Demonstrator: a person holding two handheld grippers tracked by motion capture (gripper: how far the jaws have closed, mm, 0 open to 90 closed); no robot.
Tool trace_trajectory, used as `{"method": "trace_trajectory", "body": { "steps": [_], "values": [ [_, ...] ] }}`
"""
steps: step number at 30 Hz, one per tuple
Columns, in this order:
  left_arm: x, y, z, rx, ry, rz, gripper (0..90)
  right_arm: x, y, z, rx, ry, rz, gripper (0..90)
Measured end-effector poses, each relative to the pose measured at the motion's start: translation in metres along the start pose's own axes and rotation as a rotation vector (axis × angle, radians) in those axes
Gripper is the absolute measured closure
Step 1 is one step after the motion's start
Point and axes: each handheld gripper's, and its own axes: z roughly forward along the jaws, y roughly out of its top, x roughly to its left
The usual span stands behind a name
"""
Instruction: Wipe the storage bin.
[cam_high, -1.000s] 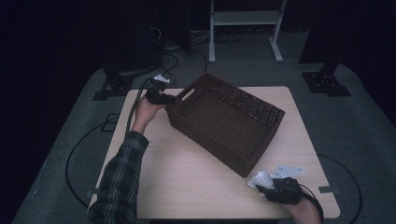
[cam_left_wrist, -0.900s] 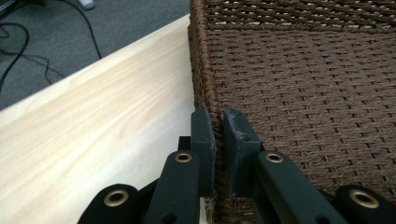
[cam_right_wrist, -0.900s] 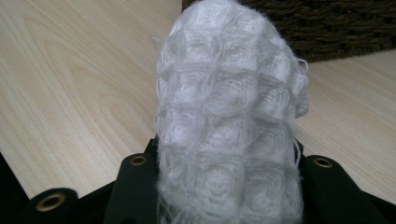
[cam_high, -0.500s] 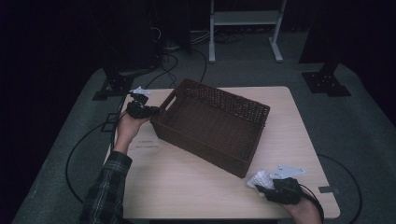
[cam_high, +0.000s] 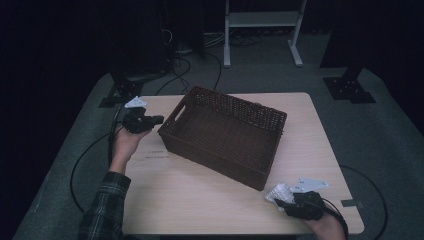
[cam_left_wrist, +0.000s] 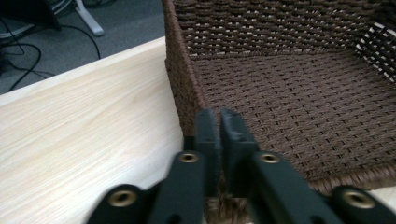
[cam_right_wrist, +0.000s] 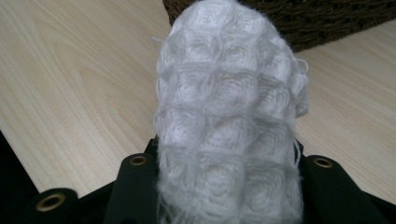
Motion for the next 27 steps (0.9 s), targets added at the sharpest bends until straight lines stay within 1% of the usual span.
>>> {"method": "trace_trajectory", "body": {
  "steps": [2,4,6,9,10,12,14,15,16,17,21,23,25,26,27],
  "values": [
    [0.002,-0.004,-0.003,0.005,0.002,-0.004,90.0,0.001,0.000,-0.001,-0.003,0.000,-0.003,55.6],
    [0.006,-0.011,-0.001,0.031,0.015,0.004,90.0,0.002,-0.001,-0.002,-0.006,0.000,-0.001,55.6],
    [0.006,-0.014,0.001,0.034,0.016,0.002,90.0,0.002,-0.001,-0.002,-0.005,-0.001,-0.002,55.6],
    [0.005,-0.019,0.006,0.040,-0.008,0.009,90.0,0.002,0.000,-0.002,-0.004,-0.003,0.000,55.6],
    [0.004,-0.020,0.007,0.041,-0.008,0.016,90.0,0.002,0.000,-0.002,-0.005,-0.003,0.000,55.6],
    [0.003,-0.022,0.007,0.039,-0.011,0.017,90.0,0.001,-0.001,-0.002,-0.006,-0.004,0.001,55.6],
    [0.002,-0.023,0.006,0.039,-0.024,0.020,90.0,0.000,-0.001,-0.002,-0.006,-0.004,0.002,55.6],
    [0.001,-0.023,0.005,0.040,-0.026,0.030,90.0,0.000,-0.001,-0.002,-0.006,-0.004,0.002,55.6],
    [-0.003,-0.025,0.003,0.038,-0.042,0.031,90.0,0.000,-0.001,-0.002,-0.006,-0.004,0.001,55.6],
    [-0.003,-0.025,0.003,0.038,-0.042,0.031,90.0,0.000,-0.001,-0.002,-0.006,-0.004,0.001,55.6],
    [-0.011,-0.031,-0.001,0.032,-0.067,0.043,90.0,0.000,-0.001,-0.002,-0.006,-0.005,0.002,55.6],
    [-0.015,-0.033,-0.003,0.029,-0.072,0.052,90.0,0.001,-0.001,-0.001,-0.004,-0.005,0.004,55.6],
    [-0.021,-0.035,-0.006,0.030,-0.090,0.053,90.0,0.001,-0.001,-0.001,-0.003,-0.006,0.004,55.6],
    [-0.021,-0.035,-0.006,0.030,-0.090,0.053,90.0,0.001,-0.001,-0.001,-0.003,-0.006,0.004,55.6],
    [-0.024,-0.036,-0.007,0.031,-0.099,0.054,90.0,0.001,-0.001,-0.001,-0.003,-0.006,0.004,55.7]
  ]
}}
